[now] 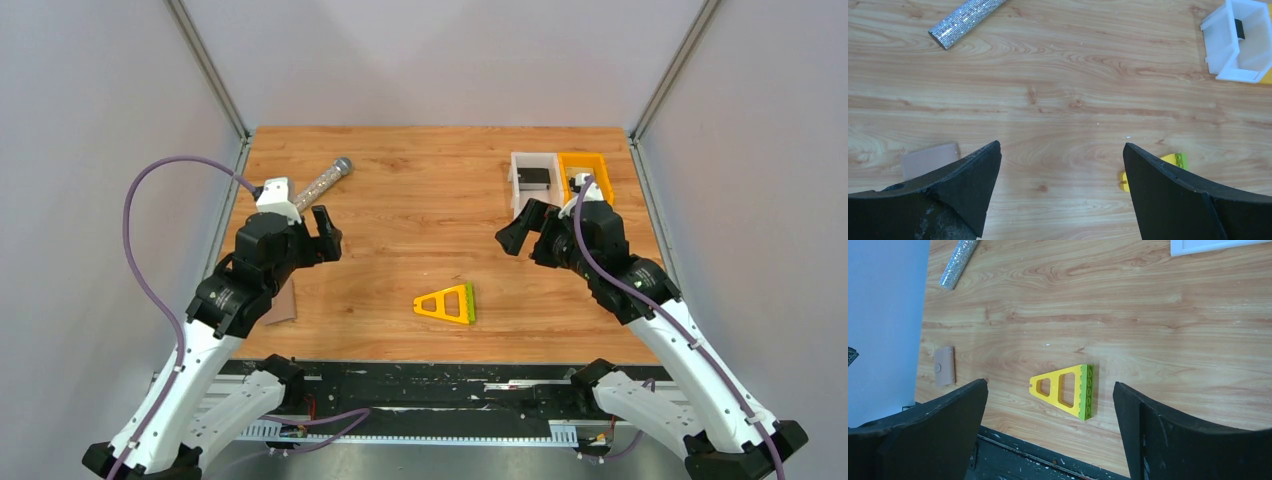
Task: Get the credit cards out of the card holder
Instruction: Open the card holder at the center of the board.
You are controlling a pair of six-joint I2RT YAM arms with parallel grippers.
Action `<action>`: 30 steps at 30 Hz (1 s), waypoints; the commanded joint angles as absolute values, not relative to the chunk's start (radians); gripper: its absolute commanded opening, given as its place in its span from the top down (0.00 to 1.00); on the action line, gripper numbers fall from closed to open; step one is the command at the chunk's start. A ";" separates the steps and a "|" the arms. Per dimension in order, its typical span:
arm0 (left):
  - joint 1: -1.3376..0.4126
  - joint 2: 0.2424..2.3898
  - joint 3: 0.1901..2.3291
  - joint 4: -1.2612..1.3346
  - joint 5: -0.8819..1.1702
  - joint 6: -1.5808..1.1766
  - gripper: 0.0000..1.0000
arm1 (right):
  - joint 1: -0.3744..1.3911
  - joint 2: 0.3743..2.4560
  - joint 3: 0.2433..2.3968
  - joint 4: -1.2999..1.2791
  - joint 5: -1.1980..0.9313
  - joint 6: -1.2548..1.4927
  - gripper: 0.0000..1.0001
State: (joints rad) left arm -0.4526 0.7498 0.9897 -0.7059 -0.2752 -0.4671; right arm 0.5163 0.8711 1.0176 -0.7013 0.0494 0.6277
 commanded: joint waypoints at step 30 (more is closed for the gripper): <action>0.114 0.999 0.911 -0.876 -0.592 -0.937 0.04 | 0.521 0.739 0.973 -0.548 -0.174 0.614 0.01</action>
